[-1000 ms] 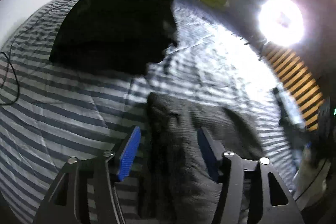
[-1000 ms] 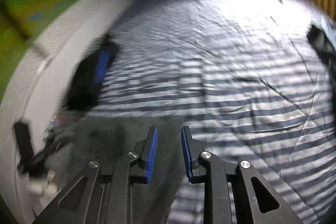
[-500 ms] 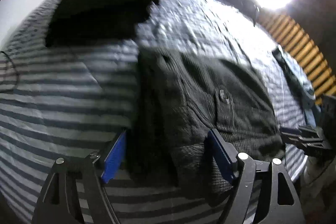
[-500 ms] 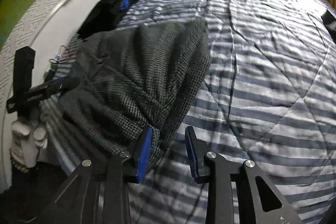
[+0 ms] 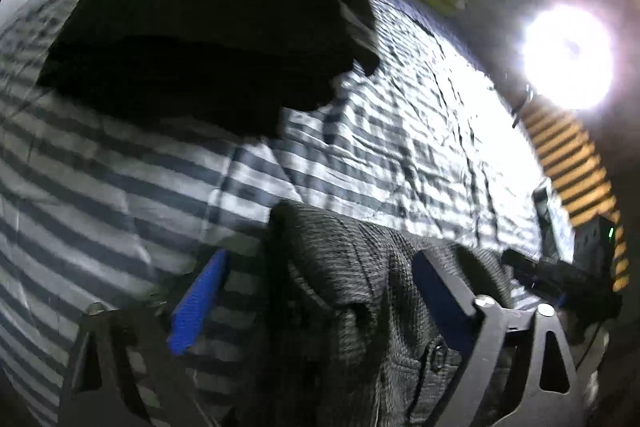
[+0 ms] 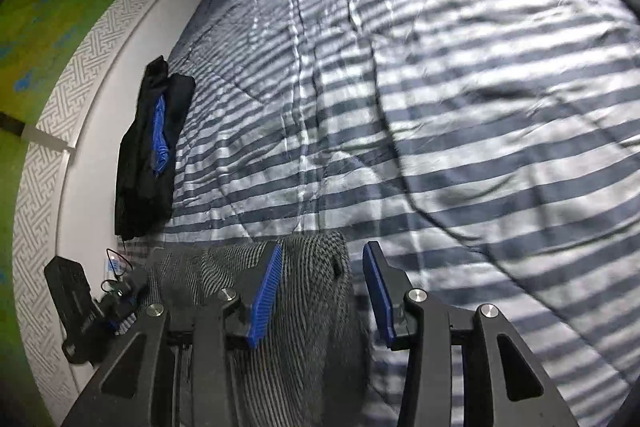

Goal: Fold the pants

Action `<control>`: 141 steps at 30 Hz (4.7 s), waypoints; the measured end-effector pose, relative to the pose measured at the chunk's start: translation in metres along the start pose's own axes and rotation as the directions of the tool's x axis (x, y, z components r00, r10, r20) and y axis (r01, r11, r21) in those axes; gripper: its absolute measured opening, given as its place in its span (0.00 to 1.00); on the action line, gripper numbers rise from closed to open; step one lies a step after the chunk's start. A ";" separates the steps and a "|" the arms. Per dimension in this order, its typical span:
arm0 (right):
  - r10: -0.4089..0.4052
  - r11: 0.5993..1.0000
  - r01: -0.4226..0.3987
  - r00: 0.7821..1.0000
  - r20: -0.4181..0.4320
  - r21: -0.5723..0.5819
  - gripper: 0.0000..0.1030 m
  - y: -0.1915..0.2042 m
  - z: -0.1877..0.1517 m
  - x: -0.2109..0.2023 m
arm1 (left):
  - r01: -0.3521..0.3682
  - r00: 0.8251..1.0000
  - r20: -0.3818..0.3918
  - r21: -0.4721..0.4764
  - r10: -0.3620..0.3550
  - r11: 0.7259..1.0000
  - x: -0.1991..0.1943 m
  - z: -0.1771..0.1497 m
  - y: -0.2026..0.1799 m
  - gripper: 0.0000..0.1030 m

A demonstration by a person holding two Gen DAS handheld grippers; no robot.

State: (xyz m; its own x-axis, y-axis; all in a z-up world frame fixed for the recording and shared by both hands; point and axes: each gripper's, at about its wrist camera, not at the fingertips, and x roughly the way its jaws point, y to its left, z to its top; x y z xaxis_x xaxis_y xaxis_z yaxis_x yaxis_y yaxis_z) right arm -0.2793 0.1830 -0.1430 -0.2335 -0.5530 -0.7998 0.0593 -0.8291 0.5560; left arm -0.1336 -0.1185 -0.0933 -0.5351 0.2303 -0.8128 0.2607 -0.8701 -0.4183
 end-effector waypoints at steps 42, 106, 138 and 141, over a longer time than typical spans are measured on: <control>0.071 0.989 -0.053 0.989 0.127 -0.136 0.37 -0.018 -0.167 -0.071 | -0.091 0.995 0.049 0.201 0.083 0.975 -0.042 -0.120 0.006 1.00; 0.180 0.954 -0.160 0.982 0.059 -0.254 0.11 0.082 -0.110 -0.060 | 0.068 0.998 0.011 0.086 -0.069 0.994 -0.093 -0.054 -0.014 0.26; 0.234 0.807 -0.031 0.934 0.271 -0.590 0.09 0.312 0.055 0.031 | -0.065 0.948 0.309 -0.054 0.079 0.996 -0.155 0.208 0.122 0.24; 0.186 0.824 -0.006 0.947 0.262 -0.566 0.09 0.300 0.063 0.068 | -0.105 0.954 0.274 -0.073 0.121 0.992 -0.113 0.210 0.136 0.25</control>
State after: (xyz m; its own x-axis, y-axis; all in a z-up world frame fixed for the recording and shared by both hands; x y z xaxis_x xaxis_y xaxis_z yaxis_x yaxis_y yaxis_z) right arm -0.3389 -0.0981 -0.0158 -0.4642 -0.6565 -0.5946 0.5994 -0.7271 0.3347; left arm -0.2066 -0.3547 0.0265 -0.6993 -0.0052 -0.7148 0.3734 -0.8554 -0.3591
